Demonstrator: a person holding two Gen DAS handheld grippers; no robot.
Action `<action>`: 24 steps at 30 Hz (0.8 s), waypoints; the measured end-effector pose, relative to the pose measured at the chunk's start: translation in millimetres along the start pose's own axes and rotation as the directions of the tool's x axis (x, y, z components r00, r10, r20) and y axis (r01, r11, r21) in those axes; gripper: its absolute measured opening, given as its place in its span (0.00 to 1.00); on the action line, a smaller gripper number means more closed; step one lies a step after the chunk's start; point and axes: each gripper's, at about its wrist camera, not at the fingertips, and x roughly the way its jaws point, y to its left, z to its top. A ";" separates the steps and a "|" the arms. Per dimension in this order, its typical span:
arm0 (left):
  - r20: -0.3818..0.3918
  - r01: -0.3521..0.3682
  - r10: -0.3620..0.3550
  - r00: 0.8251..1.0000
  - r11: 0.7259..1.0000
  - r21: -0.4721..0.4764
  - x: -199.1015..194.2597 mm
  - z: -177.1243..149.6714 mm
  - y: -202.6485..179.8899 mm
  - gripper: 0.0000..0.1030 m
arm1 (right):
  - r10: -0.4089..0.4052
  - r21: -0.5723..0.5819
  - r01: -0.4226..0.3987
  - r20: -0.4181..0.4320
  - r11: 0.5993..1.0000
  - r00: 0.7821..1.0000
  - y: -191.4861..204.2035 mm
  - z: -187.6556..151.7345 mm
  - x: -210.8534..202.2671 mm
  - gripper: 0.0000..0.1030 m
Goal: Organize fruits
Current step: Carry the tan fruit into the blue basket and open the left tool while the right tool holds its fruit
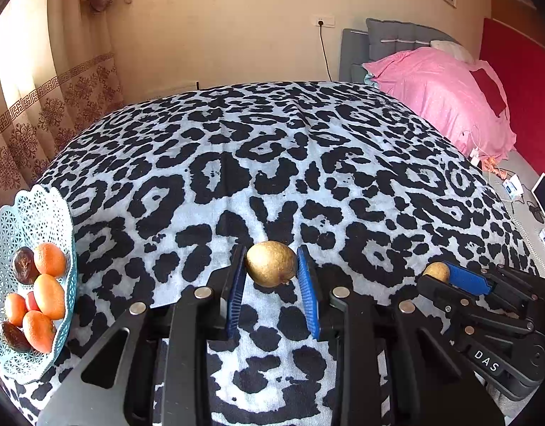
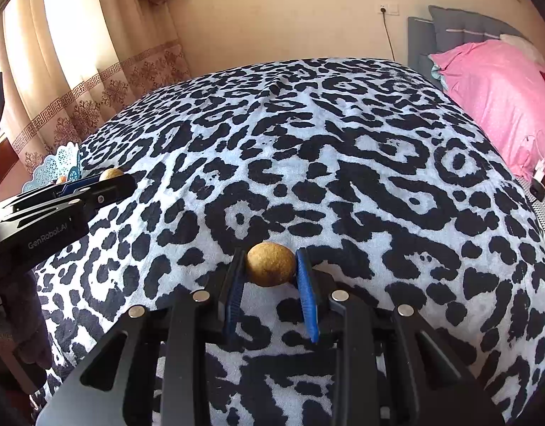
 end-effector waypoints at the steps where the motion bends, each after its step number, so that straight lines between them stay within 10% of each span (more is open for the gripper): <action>1: 0.002 -0.001 0.001 1.000 1.000 -0.004 -1.7 -1.2 1.6 0.29 | -0.002 -0.002 0.002 0.000 1.000 1.000 0.3 0.0 0.0 0.28; 24: 0.051 -0.018 0.023 0.998 0.995 -0.095 -40.5 -26.6 43.9 0.28 | -0.036 -0.071 0.037 0.016 0.997 0.999 23.1 2.9 -12.2 0.28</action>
